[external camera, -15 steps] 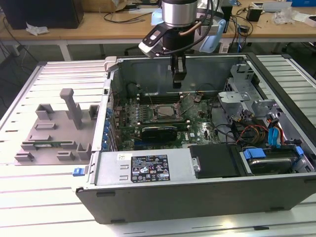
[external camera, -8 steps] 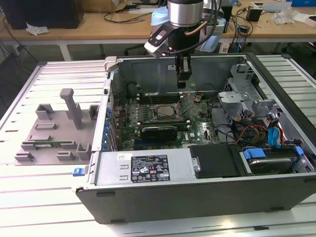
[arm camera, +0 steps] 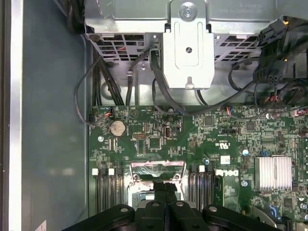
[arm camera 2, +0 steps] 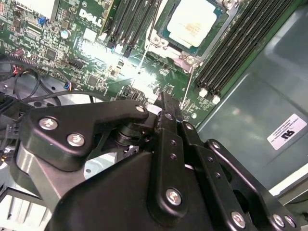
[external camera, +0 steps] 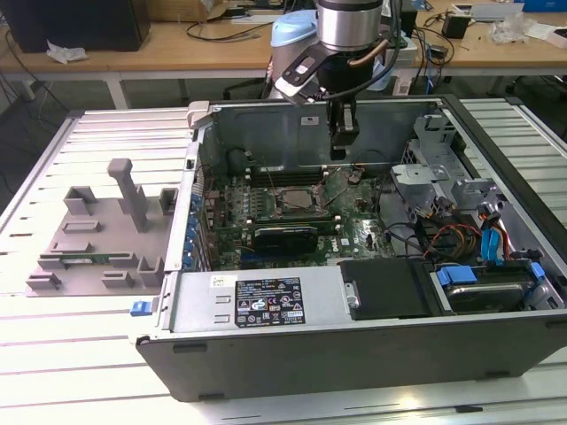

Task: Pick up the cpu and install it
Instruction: 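Close the cpu cover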

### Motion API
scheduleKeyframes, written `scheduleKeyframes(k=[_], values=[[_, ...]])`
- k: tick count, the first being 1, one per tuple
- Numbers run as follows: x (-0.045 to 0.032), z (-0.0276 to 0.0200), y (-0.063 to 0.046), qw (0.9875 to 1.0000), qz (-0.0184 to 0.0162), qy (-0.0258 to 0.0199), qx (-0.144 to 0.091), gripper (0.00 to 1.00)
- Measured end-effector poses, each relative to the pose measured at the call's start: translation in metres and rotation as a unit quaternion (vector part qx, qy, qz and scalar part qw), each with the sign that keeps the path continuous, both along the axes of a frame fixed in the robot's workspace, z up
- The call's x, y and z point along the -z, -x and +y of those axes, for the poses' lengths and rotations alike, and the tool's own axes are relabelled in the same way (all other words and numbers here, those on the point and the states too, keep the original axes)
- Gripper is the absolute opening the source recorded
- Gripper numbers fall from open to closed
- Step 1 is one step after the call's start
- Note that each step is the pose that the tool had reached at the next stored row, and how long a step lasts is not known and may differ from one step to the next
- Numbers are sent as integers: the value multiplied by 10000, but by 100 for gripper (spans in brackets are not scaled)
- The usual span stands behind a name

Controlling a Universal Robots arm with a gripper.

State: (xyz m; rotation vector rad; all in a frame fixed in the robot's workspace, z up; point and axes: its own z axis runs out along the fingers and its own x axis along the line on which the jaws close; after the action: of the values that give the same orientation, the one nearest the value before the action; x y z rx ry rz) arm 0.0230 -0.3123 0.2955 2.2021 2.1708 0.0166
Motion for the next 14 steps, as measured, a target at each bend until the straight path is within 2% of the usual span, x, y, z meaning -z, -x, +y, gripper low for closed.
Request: scheduleKeyframes(k=[9, 14], values=[[57, 0, -155, 10000, 1, 0, -1, 11], [127, 0, -220, 10000, 1, 0, -1, 11]])
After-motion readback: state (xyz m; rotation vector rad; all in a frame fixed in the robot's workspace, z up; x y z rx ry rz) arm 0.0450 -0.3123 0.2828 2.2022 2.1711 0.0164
